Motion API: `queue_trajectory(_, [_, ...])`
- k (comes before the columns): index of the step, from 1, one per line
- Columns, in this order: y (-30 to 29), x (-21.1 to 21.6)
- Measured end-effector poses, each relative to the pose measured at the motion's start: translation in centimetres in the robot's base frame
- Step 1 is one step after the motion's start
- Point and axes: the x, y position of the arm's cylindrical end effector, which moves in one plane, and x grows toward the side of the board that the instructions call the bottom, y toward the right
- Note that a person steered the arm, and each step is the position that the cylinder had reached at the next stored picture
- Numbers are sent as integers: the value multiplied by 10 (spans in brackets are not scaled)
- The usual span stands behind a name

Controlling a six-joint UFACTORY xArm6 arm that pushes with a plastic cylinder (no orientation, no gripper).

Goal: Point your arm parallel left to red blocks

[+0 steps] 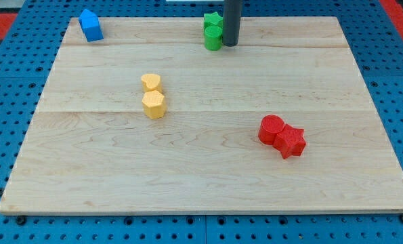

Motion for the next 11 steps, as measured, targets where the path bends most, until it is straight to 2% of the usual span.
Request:
queue_trajectory(2, [12,-14])
queue_trajectory(7, [21,23])
queue_trajectory(8, [23,108])
queue_trajectory(9, [-4,177])
queue_trajectory(10, [-43,223])
queue_trajectory(11, [-80,241])
